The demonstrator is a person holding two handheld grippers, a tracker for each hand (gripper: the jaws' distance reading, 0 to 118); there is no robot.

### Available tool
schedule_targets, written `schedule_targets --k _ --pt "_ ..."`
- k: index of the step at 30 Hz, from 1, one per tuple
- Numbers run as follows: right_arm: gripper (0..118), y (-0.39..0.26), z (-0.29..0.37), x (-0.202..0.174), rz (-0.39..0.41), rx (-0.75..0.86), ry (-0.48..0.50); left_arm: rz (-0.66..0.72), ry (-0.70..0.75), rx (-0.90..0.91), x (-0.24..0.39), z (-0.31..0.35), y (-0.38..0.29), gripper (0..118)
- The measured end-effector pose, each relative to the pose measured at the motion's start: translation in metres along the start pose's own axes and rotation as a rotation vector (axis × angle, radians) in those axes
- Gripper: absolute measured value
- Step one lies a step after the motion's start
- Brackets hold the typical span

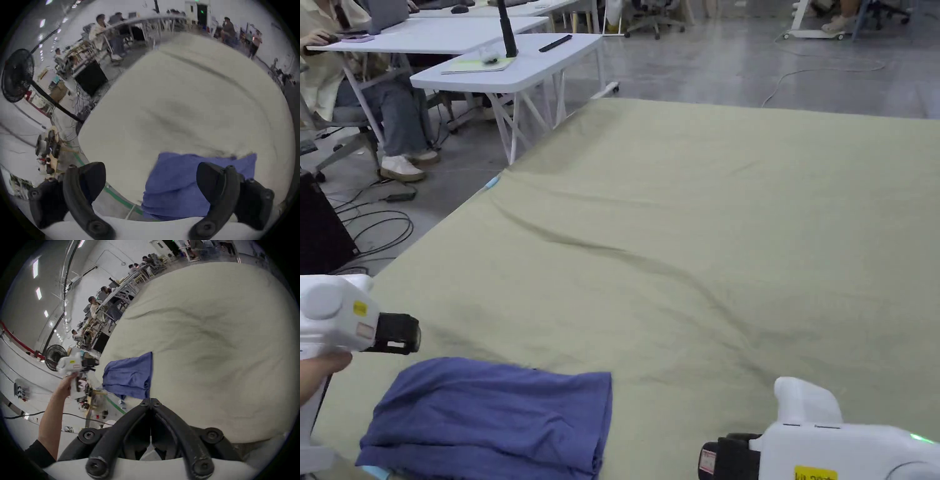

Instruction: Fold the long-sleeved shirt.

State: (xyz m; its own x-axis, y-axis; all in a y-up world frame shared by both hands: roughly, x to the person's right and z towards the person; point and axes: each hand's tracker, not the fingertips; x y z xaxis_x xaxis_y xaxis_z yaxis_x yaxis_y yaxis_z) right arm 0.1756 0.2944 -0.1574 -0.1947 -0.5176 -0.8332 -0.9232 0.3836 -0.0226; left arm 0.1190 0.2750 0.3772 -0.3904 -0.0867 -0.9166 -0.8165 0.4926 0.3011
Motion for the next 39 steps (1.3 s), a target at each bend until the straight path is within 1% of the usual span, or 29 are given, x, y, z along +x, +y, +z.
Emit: schedule_targets --k 1,2,4,5,6,7,8,9,10,11,13,15,18,20,21,23,25,27,29,31,34,36,39 --pt "0 0.000 0.006 0.000 -0.001 0.015 -0.038 0.032 -0.024 0.018 0.001 0.013 0.000 113" --pt "0 0.000 0.013 0.002 -0.002 0.030 -0.052 0.048 -0.068 0.024 0.003 0.024 0.004 113" --pt "0 0.002 0.026 0.007 -0.011 0.033 -0.041 0.053 -0.135 0.026 0.011 0.046 0.004 113" --pt "0 0.002 0.035 0.010 -0.029 0.038 -0.014 0.066 -0.158 0.012 0.018 0.060 0.004 112" --pt "0 0.002 0.045 0.012 -0.042 0.046 0.013 0.070 -0.207 -0.016 0.025 0.074 0.005 97" --pt "0 0.002 0.056 0.013 -0.044 0.060 0.023 0.065 -0.235 -0.022 0.032 0.088 0.003 56" --pt "0 0.002 0.072 0.013 -0.026 0.095 0.027 0.023 -0.265 0.017 0.045 0.107 0.001 0" --pt "0 0.002 0.089 0.012 0.005 0.133 0.035 -0.019 -0.261 0.075 0.061 0.126 -0.002 0" --pt "0 0.003 0.105 0.013 0.036 0.169 0.042 -0.030 -0.246 0.153 0.069 0.148 -0.005 0" --pt "0 0.005 0.126 0.013 0.073 0.214 0.045 -0.042 -0.262 0.229 0.084 0.176 -0.007 0" --pt "0 0.007 0.168 0.014 0.138 0.317 0.016 -0.052 -0.351 0.376 0.108 0.228 -0.012 0" --pt "0 0.007 0.219 0.015 0.209 0.460 -0.055 -0.086 -0.397 0.540 0.148 0.286 -0.023 0" --pt "0 0.000 0.290 0.019 0.289 0.667 -0.141 -0.168 -0.427 0.759 0.206 0.356 -0.045 0" --pt "0 -0.012 0.331 0.024 0.340 0.785 -0.177 -0.208 -0.439 0.892 0.242 0.393 -0.065 0" --pt "0 -0.019 0.349 0.027 0.364 0.843 -0.211 -0.234 -0.457 0.959 0.260 0.408 -0.076 0" --pt "0 -0.033 0.377 0.031 0.397 0.952 -0.329 -0.230 -0.513 1.027 0.291 0.431 -0.098 0" --pt "0 -0.042 0.396 0.039 0.409 1.047 -0.426 -0.225 -0.600 1.041 0.317 0.448 -0.115 0" --pt "0 -0.051 0.411 0.051 0.400 1.104 -0.488 -0.225 -0.646 1.048 0.344 0.459 -0.132 0" --pt "0 -0.056 0.418 0.063 0.373 1.123 -0.490 -0.192 -0.632 1.083 0.367 0.463 -0.152 0" --pt "0 -0.059 0.420 0.075 0.344 1.112 -0.490 -0.143 -0.577 1.107 0.387 0.458 -0.173 0" --pt "0 -0.063 0.410 0.093 0.303 1.073 -0.513 -0.165 -0.574 1.050 0.407 0.441 -0.189 0" --pt "0 -0.067 0.404 0.101 0.290 1.045 -0.503 -0.199 -0.584 0.988 0.411 0.433 -0.189 0" --pt "0 -0.066 0.391 0.112 0.267 1.002 -0.529 -0.229 -0.526 0.961 0.412 0.426 -0.186 0"
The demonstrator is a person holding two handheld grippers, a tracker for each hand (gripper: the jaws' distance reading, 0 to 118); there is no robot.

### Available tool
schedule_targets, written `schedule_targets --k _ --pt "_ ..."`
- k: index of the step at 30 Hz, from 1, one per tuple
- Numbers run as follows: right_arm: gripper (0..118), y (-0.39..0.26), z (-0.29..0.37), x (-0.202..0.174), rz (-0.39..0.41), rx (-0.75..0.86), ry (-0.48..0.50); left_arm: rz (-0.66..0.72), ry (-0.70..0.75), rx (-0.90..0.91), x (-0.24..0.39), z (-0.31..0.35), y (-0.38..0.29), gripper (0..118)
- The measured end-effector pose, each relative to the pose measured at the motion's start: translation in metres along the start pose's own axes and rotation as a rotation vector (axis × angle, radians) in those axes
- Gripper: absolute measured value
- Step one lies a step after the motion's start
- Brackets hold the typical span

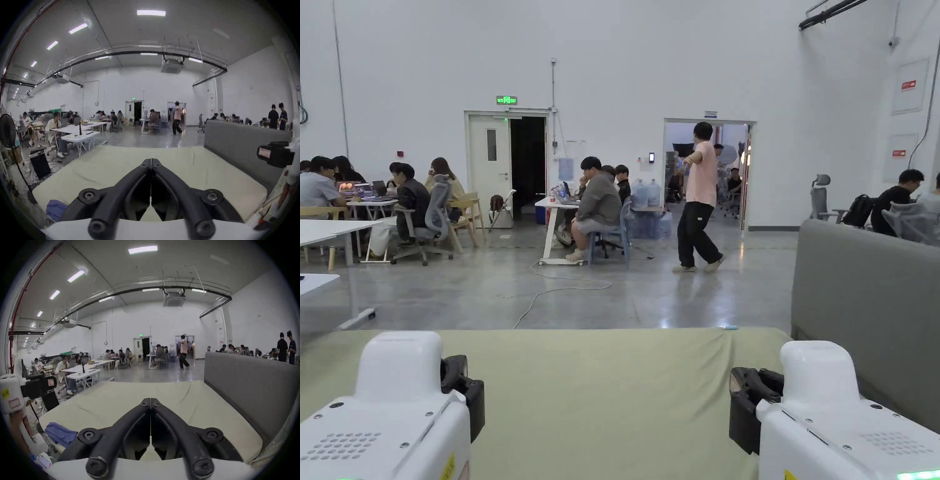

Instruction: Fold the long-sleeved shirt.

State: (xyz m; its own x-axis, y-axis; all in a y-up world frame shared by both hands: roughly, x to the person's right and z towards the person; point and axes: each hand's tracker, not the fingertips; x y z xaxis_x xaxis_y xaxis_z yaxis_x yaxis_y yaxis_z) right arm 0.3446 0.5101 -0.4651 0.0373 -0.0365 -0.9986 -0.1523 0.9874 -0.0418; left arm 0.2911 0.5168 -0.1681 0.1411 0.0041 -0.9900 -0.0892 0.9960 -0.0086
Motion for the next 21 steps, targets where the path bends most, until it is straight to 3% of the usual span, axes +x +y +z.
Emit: schedule_targets --k 20,21 --pt "0 -0.006 -0.035 -0.018 0.000 -0.127 0.019 -0.053 -0.036 -0.161 -0.007 -0.019 -0.010 0" --pt "17 -0.005 -0.036 -0.017 -0.005 -0.130 0.019 -0.044 -0.029 -0.163 -0.007 -0.020 -0.009 27"
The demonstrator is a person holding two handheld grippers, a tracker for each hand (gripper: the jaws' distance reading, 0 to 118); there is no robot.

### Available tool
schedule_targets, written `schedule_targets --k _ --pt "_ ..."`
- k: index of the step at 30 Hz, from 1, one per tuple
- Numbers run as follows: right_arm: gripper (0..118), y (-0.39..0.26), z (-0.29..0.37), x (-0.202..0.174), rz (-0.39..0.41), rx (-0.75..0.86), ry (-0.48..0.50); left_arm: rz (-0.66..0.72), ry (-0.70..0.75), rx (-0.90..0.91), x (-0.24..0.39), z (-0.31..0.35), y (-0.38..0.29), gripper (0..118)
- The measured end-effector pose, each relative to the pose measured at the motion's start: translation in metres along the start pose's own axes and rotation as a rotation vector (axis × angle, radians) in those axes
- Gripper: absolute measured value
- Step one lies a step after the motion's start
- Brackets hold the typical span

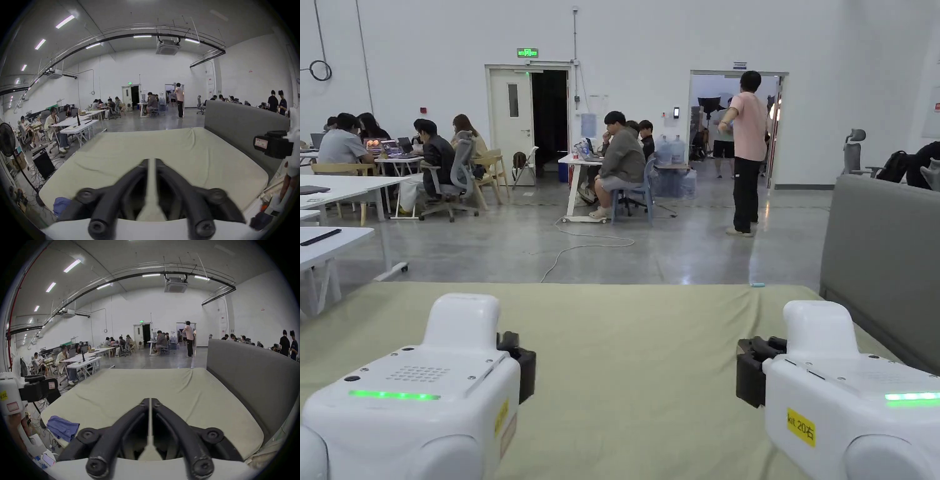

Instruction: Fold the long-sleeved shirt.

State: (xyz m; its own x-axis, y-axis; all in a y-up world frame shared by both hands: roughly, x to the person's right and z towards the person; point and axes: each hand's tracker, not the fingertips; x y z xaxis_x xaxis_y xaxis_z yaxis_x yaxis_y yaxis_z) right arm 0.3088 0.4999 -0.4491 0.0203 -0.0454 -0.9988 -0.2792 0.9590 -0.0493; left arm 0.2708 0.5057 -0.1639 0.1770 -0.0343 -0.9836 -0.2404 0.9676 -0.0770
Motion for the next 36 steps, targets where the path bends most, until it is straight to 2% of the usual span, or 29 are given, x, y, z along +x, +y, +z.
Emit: schedule_targets --k 1,2,3,4,6,9,11,14,16,20,31,36 --pt "54 0.001 0.000 0.002 -0.022 0.002 0.002 0.016 0.034 0.019 0.000 -0.001 0.000 71" --pt "100 0.000 -0.003 0.002 -0.069 0.006 0.025 0.006 0.043 0.012 0.000 -0.003 0.000 111" --pt "116 0.001 -0.008 0.003 -0.081 -0.031 0.036 -0.011 0.051 -0.001 0.000 -0.006 0.000 118" --pt "117 0.006 0.002 0.009 -0.052 -0.003 0.027 -0.017 0.069 0.001 0.000 0.003 0.003 118" --pt "118 0.008 0.006 0.000 -0.139 -0.037 0.039 -0.020 0.064 0.022 -0.001 0.004 0.000 118" --pt "118 0.008 -0.003 0.001 -0.174 -0.025 0.092 -0.010 0.061 0.026 -0.003 0.006 0.000 118" --pt "118 0.012 -0.004 0.000 -0.193 -0.048 0.083 0.002 0.052 0.024 -0.003 0.001 -0.003 118" --pt "118 0.011 -0.005 -0.005 -0.152 -0.053 0.087 0.004 0.056 0.016 -0.004 -0.001 -0.003 118" --pt "118 0.011 -0.004 -0.014 -0.089 -0.027 0.045 0.002 0.059 0.017 -0.004 -0.001 -0.003 118" --pt "118 0.006 -0.003 -0.026 -0.027 -0.029 0.000 0.008 0.049 0.012 -0.005 0.000 -0.002 118" --pt "118 0.005 -0.008 -0.020 -0.088 -0.045 0.022 0.018 0.041 0.005 -0.009 -0.003 -0.005 118" --pt "118 0.005 -0.009 -0.020 -0.085 -0.046 0.017 0.029 0.037 0.001 -0.011 -0.005 -0.005 118"
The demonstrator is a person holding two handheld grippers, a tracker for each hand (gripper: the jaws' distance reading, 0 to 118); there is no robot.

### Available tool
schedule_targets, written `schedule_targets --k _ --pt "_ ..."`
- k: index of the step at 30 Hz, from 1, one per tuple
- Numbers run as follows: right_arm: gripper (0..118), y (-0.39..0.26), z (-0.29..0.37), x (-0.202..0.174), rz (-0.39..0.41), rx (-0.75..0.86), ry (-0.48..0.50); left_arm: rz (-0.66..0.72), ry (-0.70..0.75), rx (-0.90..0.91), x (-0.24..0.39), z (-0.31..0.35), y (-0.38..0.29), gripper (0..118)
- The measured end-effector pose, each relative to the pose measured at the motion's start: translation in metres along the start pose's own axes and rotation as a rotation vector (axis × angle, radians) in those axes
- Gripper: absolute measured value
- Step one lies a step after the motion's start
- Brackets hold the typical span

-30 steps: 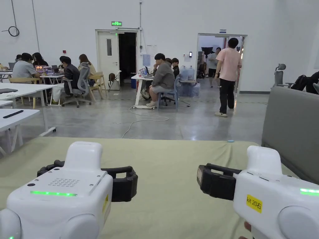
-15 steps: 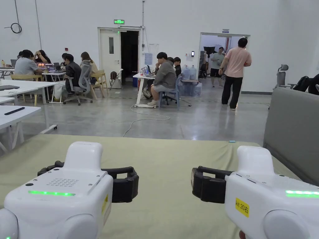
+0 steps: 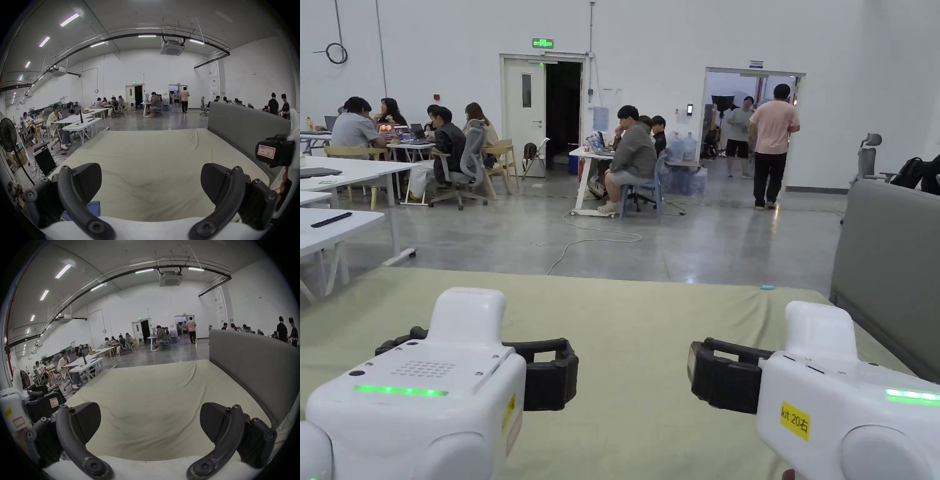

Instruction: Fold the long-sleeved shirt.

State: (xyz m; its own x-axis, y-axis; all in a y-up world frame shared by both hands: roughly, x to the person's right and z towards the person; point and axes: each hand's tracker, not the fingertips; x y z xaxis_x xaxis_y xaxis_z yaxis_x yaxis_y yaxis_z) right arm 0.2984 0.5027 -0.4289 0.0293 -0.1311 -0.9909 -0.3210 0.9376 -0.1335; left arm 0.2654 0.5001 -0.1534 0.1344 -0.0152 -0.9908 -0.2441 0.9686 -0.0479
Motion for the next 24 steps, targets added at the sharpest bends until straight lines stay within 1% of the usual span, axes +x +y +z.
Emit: schedule_targets --k 15,24 --pt "118 -0.0023 -0.0023 -0.0020 0.006 -0.013 -0.012 0.002 -0.011 -0.014 0.0005 -0.0001 -0.0006 118" --pt "118 -0.0029 -0.0013 -0.0025 0.007 -0.012 -0.002 -0.001 -0.015 -0.016 0.0014 0.0013 -0.0009 118"
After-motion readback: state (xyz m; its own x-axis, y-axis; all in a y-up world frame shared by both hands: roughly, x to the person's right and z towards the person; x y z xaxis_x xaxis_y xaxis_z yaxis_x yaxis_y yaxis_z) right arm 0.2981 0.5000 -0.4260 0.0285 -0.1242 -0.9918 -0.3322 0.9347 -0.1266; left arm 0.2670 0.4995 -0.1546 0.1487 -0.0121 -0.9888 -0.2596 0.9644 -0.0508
